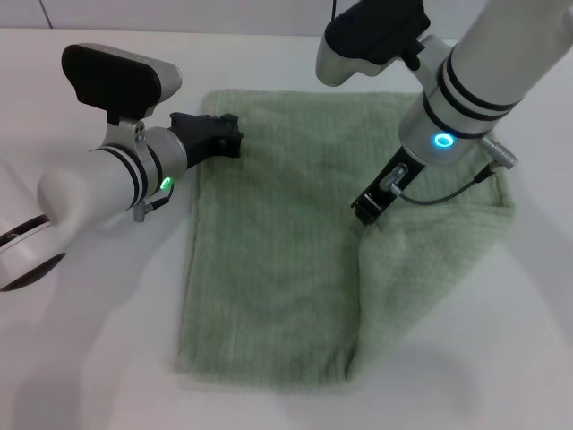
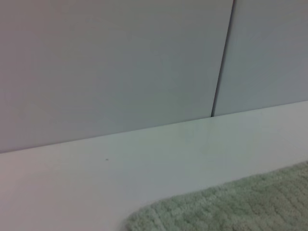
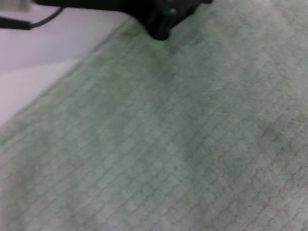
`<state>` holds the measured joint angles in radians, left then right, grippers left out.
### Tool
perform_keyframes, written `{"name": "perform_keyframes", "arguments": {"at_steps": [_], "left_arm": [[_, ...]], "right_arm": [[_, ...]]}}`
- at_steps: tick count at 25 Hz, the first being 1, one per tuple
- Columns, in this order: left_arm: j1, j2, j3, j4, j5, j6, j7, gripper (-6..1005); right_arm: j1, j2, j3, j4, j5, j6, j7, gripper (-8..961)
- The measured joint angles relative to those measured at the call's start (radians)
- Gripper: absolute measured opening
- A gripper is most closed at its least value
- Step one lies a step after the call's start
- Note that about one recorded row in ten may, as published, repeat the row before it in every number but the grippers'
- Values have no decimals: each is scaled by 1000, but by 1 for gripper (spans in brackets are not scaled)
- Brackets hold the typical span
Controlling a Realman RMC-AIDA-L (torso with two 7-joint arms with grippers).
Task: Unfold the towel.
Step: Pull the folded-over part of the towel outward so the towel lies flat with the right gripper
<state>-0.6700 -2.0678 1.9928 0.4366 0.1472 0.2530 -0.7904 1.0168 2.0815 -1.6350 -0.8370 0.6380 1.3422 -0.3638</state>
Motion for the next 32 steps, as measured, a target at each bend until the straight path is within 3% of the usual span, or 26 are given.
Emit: {"name": "perform_keyframes", "arguments": {"at_steps": [19, 32], "left_arm": [[-6, 0, -7, 0, 0, -7, 1, 66], [-5, 0, -6, -1, 0, -13, 1, 69]], "right_arm": [[-3, 1, -20, -195, -51, 361, 32, 28], [0, -2, -117, -177, -123, 447, 21, 37]]}}
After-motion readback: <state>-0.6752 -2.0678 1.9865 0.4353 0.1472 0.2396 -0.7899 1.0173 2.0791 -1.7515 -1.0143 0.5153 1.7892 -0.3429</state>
